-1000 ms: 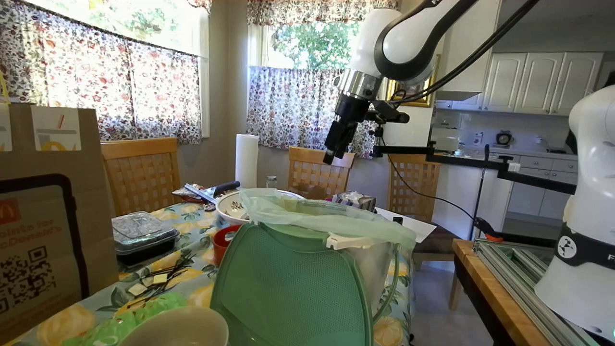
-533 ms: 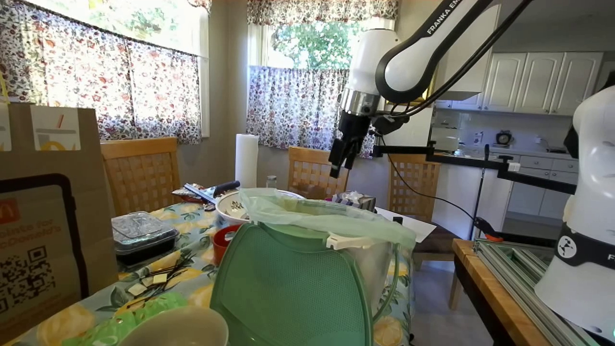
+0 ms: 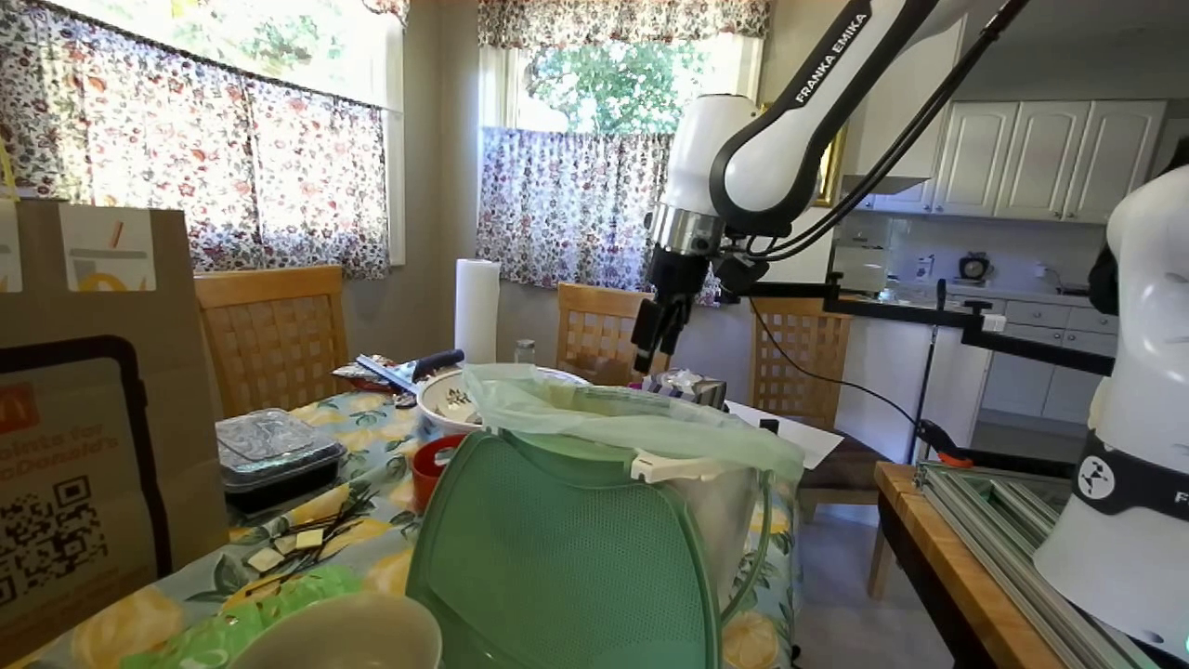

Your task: Rotate the white and green bin.

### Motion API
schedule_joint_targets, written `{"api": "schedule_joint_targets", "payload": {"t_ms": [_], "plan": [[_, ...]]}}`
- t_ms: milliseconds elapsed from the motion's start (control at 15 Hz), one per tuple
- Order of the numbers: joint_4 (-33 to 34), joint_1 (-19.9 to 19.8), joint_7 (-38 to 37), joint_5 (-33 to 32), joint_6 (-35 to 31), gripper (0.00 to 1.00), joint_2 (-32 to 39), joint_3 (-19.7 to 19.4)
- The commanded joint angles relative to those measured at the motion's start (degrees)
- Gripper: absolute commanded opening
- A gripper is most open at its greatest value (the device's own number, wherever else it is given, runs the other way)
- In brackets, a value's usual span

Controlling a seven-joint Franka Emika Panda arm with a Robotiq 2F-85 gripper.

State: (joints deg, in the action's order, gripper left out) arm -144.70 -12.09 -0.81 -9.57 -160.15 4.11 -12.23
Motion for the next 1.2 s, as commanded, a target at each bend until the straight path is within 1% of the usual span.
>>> {"api": "schedule_joint_targets", "payload": {"t_ms": [0,267,400,467,533,600,667,733,867,933,1067,1133], "plan": [[1.8,-0.4,0.5,-0.7,-1.0,1.0,3.8,-1.3],[3.1,0.2,-1.9,-4.3,-1.2,1.0,6.0,-3.6],[3.6,-0.2,-0.1,-2.4,-1.5,1.0,7.1,-3.3],[3.8,-1.5,4.1,2.2,-2.0,1.0,8.1,-1.4],[4.6,-2.4,7.2,4.8,-2.3,1.0,9.5,-0.2],[5.8,-2.1,6.9,4.2,-1.7,1.0,10.8,-0.6],[6.8,-1.3,4.8,3.2,-1.4,1.0,11.7,-1.4],[3.7,-0.6,3.8,2.3,-1.1,1.0,8.2,-1.9],[5.1,-0.6,3.8,2.3,-1.1,1.0,10.1,-1.9],[4.1,-0.6,5.3,2.0,-2.1,1.0,8.4,-1.5],[4.4,-1.4,8.7,2.5,-2.5,1.0,8.7,-0.2],[4.4,-3.3,13.4,5.7,-2.7,1.0,9.0,2.4]]}}
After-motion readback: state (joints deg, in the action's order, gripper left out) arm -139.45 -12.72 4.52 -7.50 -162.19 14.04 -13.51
